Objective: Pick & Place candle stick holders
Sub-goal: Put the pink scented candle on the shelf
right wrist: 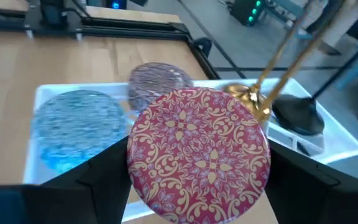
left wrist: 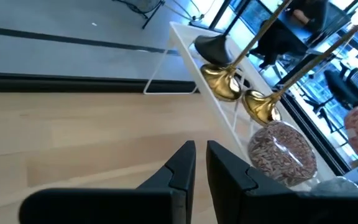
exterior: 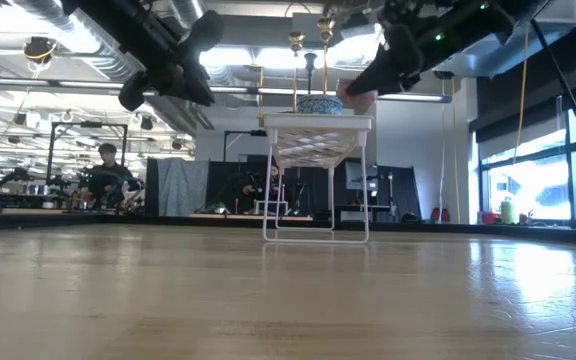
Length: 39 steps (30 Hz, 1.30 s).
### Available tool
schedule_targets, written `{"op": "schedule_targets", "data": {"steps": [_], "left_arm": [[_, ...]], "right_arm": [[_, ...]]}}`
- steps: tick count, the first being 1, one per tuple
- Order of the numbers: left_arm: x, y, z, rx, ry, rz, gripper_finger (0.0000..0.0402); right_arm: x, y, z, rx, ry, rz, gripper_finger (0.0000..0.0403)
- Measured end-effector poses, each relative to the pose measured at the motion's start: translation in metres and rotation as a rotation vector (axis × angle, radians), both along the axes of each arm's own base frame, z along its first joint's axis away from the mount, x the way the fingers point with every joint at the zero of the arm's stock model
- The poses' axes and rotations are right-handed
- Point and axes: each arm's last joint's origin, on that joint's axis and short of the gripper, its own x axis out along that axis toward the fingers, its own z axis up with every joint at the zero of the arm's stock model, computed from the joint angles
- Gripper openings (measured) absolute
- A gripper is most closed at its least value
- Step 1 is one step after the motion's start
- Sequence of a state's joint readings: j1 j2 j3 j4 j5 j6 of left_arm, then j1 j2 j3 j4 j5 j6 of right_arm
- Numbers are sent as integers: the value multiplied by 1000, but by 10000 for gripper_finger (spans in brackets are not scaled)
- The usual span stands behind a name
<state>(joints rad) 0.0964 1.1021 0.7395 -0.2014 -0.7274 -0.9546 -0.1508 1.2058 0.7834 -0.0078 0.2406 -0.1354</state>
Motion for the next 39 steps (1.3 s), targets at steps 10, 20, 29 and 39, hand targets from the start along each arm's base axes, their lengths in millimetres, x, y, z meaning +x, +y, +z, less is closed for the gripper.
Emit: {"op": "schedule_targets", "data": {"steps": [10,20,29,39], "left_arm": [[-2,13,-1,-20,23,-11,33],[-2,14,-1,-16,30,-13,33],[-3,16,-1,-13,35,-10,33],[-3,16,-1,-5,52,-32,33]], "right_arm": [[13,-9,-8,51,-50,14,296],[13,-9,-11,97,-36,20,296],[16,-11,-16,110,-21,23,296],[23,-12,-18,115,-30,25,296]]}}
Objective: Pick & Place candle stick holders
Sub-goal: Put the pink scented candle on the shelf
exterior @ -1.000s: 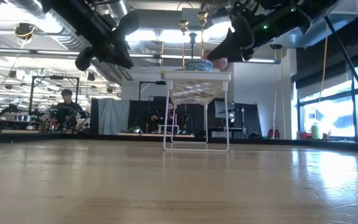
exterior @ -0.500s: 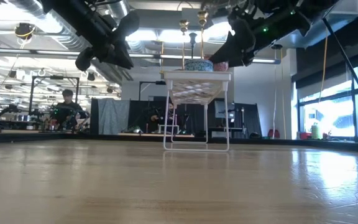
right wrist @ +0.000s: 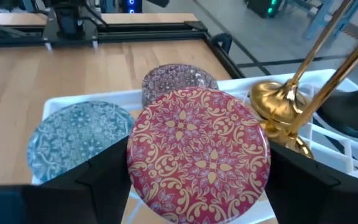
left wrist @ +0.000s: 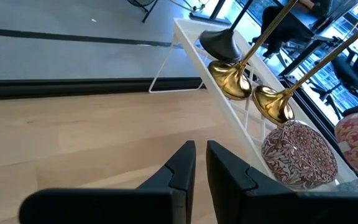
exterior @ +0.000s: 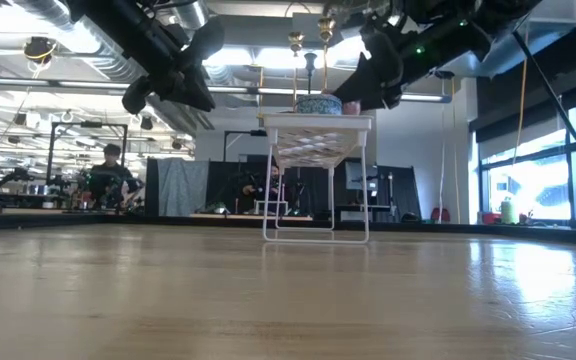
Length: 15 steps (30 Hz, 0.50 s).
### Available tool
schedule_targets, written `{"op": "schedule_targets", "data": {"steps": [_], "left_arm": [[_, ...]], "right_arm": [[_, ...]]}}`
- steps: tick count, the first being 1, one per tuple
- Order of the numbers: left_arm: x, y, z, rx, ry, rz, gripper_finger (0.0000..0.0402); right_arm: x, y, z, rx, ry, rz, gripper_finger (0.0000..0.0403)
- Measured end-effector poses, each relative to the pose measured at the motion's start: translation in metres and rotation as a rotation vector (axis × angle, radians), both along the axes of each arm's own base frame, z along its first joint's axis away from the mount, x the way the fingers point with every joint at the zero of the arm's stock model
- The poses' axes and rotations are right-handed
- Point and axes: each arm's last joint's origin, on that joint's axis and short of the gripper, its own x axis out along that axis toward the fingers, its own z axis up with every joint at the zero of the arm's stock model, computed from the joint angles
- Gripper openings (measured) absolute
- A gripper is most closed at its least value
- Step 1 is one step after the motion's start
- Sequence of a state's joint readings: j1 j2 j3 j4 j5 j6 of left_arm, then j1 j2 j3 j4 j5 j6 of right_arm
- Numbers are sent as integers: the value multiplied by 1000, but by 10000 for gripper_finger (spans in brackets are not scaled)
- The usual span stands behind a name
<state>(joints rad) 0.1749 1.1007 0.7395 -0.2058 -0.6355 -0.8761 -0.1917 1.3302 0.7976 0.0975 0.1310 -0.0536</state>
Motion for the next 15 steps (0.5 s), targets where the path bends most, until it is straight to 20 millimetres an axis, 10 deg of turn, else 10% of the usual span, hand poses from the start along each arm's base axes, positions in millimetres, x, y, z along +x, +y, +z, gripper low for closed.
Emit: {"op": "schedule_targets", "data": {"steps": [15], "left_arm": [[-2,11,0,-2,21,-10,33]], "right_arm": [[2,-4,-5,12,16,-39,297]]}}
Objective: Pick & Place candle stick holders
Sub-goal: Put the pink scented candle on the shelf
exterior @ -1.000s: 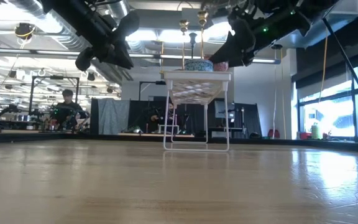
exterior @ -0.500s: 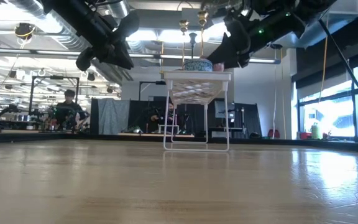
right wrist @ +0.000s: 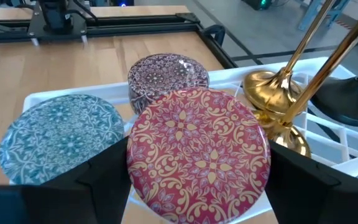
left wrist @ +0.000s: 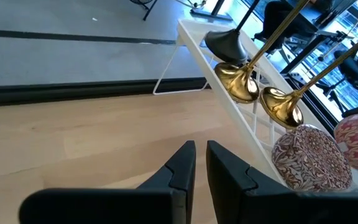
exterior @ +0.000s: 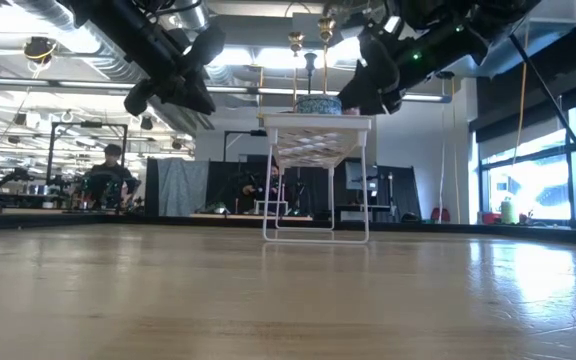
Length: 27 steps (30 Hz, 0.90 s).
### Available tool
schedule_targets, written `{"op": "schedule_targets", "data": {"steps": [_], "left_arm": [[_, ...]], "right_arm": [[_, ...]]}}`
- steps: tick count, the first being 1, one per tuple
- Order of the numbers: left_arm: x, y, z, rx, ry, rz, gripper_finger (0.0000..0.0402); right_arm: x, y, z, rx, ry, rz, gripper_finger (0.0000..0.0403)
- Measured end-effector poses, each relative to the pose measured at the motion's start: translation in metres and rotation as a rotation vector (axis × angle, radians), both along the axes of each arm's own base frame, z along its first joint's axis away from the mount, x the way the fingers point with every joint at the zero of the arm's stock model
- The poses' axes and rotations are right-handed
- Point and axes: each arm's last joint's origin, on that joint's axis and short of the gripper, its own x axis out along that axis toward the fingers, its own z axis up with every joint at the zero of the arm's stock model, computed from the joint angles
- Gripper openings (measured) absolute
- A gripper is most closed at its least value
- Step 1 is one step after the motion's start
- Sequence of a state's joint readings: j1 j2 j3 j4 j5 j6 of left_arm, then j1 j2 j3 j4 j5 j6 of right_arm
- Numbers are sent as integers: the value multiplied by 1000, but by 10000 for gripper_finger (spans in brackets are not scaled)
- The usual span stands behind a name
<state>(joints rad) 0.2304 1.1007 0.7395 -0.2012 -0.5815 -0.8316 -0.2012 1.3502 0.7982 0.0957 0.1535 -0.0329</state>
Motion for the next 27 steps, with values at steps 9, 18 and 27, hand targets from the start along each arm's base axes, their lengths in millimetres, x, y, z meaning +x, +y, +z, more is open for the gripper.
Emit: {"op": "schedule_targets", "data": {"steps": [9,18,27], "left_arm": [[0,0,1,2,-3,-8,33],[0,0,0,2,-2,-8,33],[0,0,0,2,-2,-8,33]], "right_arm": [[1,0,-1,0,2,0,298],[1,0,-1,0,1,0,308],[1,0,-1,0,2,0,321]]}}
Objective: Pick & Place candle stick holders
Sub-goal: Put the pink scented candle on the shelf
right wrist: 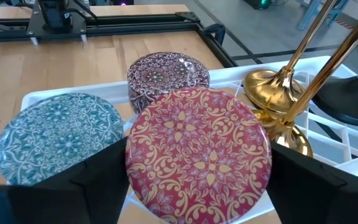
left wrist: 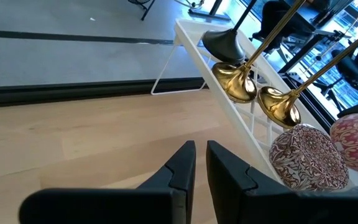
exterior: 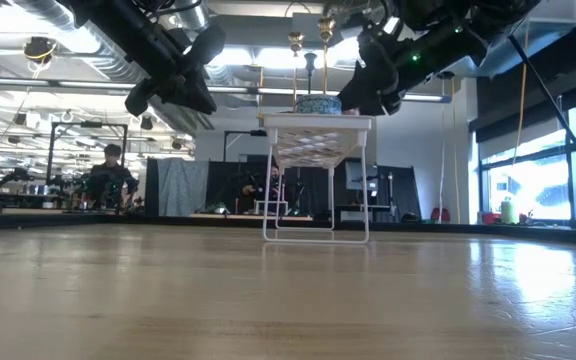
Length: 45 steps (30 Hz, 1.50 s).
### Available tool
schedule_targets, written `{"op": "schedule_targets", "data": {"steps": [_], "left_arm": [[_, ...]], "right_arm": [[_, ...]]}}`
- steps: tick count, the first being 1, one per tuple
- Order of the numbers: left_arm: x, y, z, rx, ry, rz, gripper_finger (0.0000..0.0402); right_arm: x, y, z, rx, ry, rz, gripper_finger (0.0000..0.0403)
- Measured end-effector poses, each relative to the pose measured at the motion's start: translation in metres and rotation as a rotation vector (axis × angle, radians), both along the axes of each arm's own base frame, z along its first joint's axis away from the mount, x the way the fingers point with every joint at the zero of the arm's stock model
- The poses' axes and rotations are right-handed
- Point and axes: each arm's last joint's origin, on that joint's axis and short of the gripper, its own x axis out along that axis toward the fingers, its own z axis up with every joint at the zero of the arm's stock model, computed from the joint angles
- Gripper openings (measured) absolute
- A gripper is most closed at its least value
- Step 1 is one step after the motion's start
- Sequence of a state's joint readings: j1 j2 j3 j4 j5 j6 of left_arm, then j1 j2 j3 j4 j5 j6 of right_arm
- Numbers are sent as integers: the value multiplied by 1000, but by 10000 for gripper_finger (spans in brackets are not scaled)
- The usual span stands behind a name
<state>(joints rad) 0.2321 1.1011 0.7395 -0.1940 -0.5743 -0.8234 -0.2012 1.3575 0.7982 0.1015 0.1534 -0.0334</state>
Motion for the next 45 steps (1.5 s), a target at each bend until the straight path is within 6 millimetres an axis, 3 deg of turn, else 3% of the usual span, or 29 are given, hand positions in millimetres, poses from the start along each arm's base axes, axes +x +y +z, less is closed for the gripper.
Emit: {"op": "schedule_targets", "data": {"steps": [45], "left_arm": [[0,-1,0,-3,10,-30,33]], "right_arm": [[7,-1,-10,39,4,-43,323]]}}
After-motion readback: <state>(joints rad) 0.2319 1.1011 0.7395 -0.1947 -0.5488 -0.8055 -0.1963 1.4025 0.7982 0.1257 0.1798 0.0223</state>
